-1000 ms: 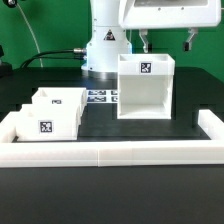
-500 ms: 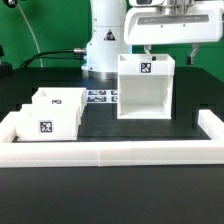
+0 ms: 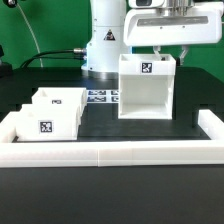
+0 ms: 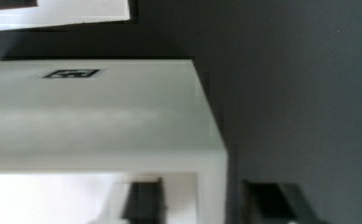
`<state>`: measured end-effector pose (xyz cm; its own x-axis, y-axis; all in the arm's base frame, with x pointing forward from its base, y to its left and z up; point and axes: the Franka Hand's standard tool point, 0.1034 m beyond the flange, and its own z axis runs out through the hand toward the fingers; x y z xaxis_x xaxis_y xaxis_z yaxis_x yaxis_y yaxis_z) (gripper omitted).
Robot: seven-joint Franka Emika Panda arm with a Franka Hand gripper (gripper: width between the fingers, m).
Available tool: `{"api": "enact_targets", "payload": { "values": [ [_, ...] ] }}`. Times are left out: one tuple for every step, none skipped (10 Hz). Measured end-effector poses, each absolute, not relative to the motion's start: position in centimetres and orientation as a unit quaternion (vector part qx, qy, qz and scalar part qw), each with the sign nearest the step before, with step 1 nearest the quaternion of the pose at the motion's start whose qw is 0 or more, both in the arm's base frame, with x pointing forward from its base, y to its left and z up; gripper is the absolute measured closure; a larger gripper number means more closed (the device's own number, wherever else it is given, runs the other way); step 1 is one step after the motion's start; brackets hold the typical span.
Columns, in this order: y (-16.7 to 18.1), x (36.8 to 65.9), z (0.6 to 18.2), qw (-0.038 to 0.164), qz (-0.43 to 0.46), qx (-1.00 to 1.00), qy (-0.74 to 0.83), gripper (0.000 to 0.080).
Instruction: Assemble drawer
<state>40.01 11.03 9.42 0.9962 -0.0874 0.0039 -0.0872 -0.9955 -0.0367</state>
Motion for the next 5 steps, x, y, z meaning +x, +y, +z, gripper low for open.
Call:
{"api": "enact_targets", "payload": {
  "values": [
    [11.04, 40.02, 9.43, 0.018, -0.003, -0.999, 0.044, 0.0732],
    [11.04, 40.02, 9.43, 0.018, -0.003, -0.999, 0.044, 0.0763],
    [11.04, 40.02, 9.43, 0.018, -0.003, -0.999, 0.044, 0.0763],
    [11.04, 40.02, 9.43, 0.018, -0.003, -0.999, 0.044, 0.0763],
    [11.04, 40.02, 9.43, 0.018, -0.003, -0.999, 0.044, 0.0763]
  ]
}}
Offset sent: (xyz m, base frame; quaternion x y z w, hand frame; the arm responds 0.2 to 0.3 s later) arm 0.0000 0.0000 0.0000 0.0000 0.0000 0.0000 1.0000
